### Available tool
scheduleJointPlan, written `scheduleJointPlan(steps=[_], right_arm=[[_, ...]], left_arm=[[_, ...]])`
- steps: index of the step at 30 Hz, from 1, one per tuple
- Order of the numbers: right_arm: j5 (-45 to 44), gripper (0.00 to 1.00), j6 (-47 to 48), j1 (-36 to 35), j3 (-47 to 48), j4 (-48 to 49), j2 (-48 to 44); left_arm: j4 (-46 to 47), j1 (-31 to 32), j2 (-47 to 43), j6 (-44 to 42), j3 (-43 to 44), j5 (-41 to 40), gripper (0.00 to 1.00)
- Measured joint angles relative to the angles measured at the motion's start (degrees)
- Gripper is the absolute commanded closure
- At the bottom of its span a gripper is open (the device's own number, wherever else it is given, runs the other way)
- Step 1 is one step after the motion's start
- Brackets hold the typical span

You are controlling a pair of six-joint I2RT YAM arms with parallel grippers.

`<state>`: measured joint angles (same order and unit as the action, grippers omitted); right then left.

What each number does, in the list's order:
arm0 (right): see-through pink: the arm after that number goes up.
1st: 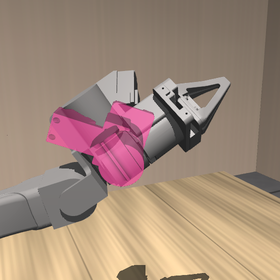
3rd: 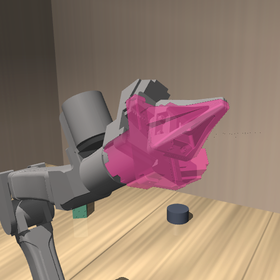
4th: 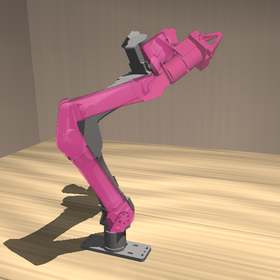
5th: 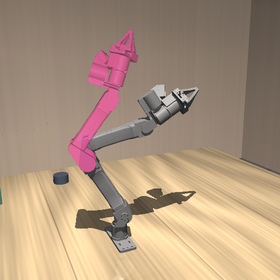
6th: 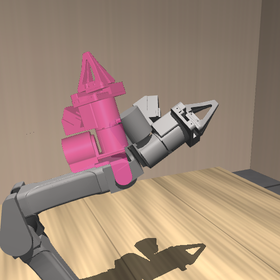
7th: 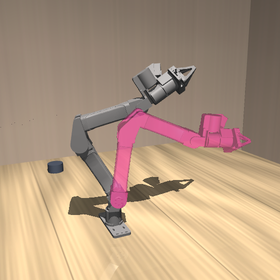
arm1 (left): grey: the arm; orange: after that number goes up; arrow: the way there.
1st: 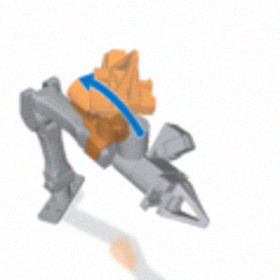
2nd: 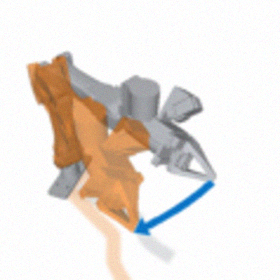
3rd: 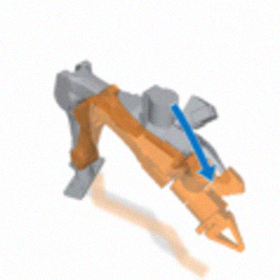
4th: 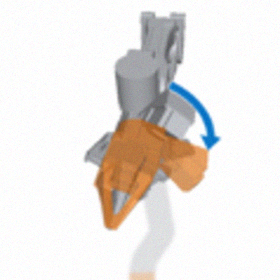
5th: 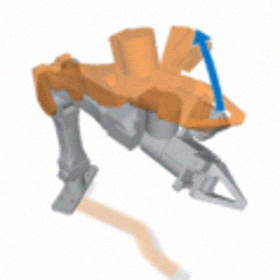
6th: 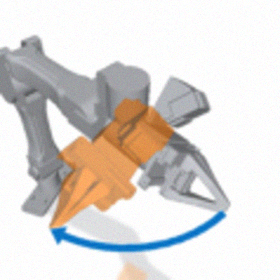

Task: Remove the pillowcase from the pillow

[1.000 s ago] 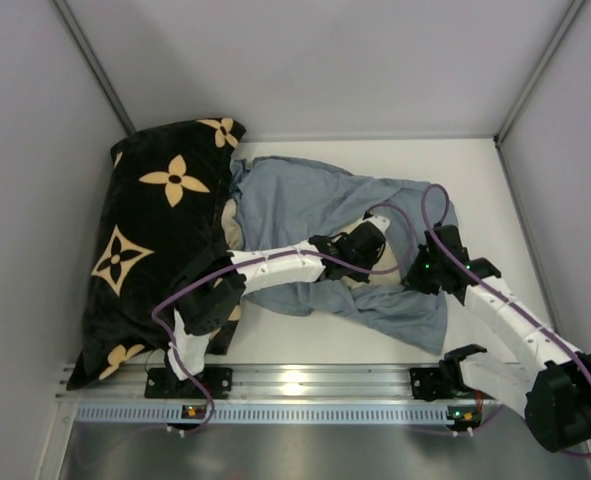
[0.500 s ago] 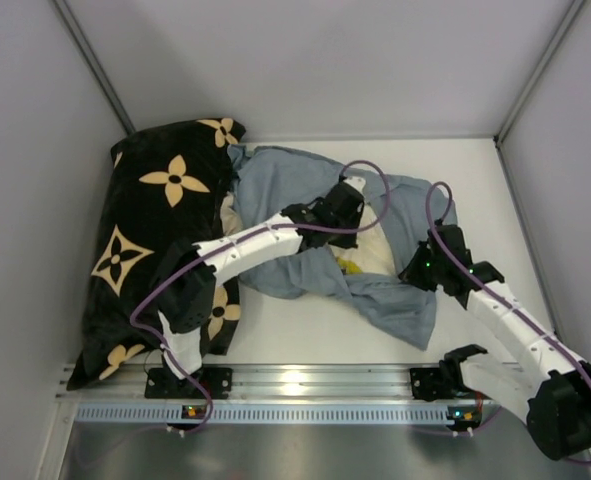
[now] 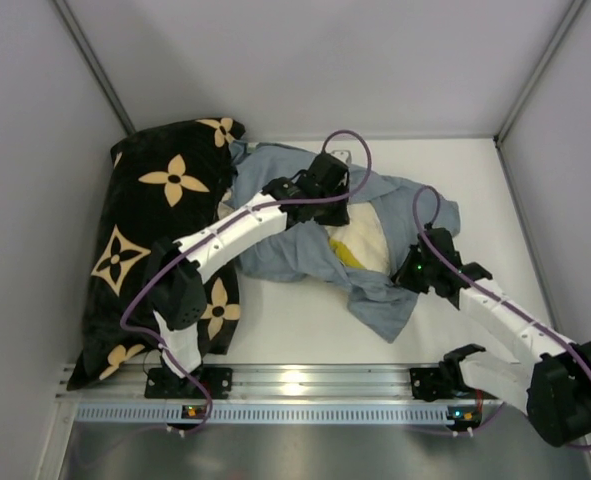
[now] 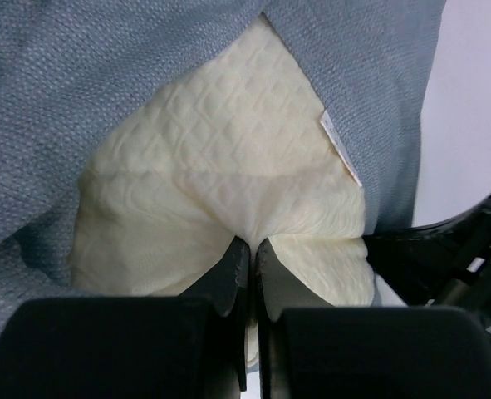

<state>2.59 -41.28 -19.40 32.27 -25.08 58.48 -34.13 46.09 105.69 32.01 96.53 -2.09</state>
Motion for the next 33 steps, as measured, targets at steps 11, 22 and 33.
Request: scheduleJointPlan(steps=[11, 22, 33], right_arm=[[-5.01, 1.00, -3.93, -11.74, -0.02, 1.40, -0.96], [-10.29, 1.00, -5.88, -12.81, 0.57, -0.02, 5.42], [-7.96, 1.00, -1.64, -4.76, 6.32, -0.11, 10.80]], left_arm=[[-7.45, -4.61, 1.51, 1.14, 17.27, 1.16, 1.00], [-5.95, -5.18, -9.09, 2.38, 1.66, 3.37, 1.00], [-2.58, -5.73, -37.03, 3.37, -22.58, 0.85, 1.00]])
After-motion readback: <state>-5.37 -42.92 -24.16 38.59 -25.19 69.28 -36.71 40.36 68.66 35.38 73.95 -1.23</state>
